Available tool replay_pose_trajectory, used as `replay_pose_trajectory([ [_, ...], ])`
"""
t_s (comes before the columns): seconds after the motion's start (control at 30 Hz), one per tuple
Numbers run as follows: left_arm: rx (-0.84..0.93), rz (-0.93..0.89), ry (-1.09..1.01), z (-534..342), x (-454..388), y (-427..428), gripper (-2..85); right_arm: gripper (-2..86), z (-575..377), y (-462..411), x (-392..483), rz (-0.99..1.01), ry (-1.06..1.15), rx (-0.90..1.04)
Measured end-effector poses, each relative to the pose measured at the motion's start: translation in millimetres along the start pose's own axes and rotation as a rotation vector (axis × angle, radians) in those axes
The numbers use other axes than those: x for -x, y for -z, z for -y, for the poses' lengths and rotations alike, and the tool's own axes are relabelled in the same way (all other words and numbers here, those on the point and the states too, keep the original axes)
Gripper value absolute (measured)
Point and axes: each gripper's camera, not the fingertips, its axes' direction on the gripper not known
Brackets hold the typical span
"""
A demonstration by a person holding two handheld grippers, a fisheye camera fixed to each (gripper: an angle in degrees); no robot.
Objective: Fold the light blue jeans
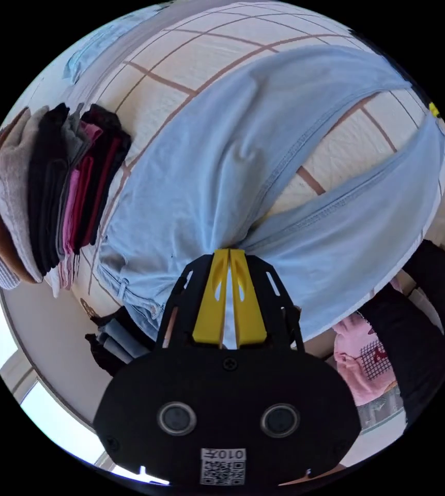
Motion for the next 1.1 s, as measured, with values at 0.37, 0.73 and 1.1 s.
replay_pose_trajectory([
  [0.37, -0.084, -0.136, -0.530, -10.2, -15.7, -13.9, 1.9, 3.9, -60.8, -19.0, 4.5, -0.027, -0.039, -0.079],
  [0.73, 0.005, -0.168, 0.092, -47.3, 81.0, -31.6, -0.3, 5.3, -121.0, -33.9, -10.3, -0.006, -0.047, -0.127],
  [1.1, -0.114, -0.002, 0.235, -122.7, 48.3, -0.2, -0.2, 9.2, -294.2, -46.7, 23.0, -0.061, -0.691, -0.491],
])
